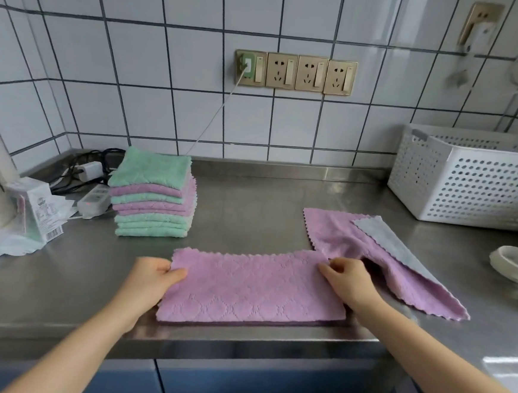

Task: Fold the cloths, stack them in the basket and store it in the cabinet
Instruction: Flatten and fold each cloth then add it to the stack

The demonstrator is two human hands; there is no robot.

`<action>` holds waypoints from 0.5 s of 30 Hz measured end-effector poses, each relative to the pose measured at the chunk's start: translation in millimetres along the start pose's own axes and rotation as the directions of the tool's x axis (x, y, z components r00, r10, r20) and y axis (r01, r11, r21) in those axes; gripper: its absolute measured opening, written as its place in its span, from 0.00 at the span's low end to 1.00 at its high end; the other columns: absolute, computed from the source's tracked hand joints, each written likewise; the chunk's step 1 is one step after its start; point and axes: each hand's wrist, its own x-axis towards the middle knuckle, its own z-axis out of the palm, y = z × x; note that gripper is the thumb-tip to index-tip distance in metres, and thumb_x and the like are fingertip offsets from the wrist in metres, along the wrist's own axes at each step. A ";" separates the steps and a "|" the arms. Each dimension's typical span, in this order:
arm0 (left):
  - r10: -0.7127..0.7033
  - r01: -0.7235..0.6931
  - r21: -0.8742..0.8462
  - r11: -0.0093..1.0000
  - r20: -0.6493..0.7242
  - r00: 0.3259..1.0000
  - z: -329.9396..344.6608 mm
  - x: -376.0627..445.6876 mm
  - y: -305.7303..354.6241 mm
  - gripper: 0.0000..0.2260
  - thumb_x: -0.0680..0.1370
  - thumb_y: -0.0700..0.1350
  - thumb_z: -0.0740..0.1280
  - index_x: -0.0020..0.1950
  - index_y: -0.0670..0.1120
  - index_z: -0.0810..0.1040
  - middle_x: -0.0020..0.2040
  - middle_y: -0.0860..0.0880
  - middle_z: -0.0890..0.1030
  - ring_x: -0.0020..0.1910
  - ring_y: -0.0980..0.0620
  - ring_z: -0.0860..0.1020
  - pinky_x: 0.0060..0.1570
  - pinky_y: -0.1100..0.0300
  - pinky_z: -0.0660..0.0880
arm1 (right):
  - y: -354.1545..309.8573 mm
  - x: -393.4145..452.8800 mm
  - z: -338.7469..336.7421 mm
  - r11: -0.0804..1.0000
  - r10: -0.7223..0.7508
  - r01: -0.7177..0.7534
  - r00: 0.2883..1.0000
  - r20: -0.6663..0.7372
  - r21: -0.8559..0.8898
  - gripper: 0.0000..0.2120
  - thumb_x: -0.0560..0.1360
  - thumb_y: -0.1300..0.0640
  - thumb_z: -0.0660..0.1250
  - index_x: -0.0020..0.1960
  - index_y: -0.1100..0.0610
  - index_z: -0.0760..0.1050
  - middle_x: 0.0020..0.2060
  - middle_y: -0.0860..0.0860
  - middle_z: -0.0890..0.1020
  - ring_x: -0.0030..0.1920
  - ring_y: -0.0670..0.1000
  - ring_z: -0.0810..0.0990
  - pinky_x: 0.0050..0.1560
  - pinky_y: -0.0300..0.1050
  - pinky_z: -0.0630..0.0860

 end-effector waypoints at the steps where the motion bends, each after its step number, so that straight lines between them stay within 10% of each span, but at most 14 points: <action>1: 0.017 -0.017 0.018 1.000 -0.008 1.000 0.7 0.7 -0.4 0.16 0.74 0.39 0.69 0.32 0.43 0.64 0.30 0.47 0.58 0.30 0.52 0.57 0.32 0.57 0.51 | 0.0 0.9 0.1 1.000 -0.008 0.007 1.000 -0.017 -0.026 0.17 0.76 0.52 0.66 0.36 0.66 0.77 0.29 0.55 0.76 0.30 0.51 0.70 0.31 0.43 0.64; 15: -0.007 0.010 0.046 0.999 -0.072 0.997 7.3 9.4 -0.5 0.16 0.74 0.40 0.71 0.29 0.42 0.69 0.27 0.48 0.66 0.28 0.50 0.64 0.31 0.58 0.58 | -4.8 -2.7 -2.1 0.998 0.065 -0.064 0.998 -0.025 0.027 0.14 0.75 0.53 0.67 0.41 0.65 0.79 0.32 0.55 0.78 0.33 0.51 0.73 0.35 0.44 0.70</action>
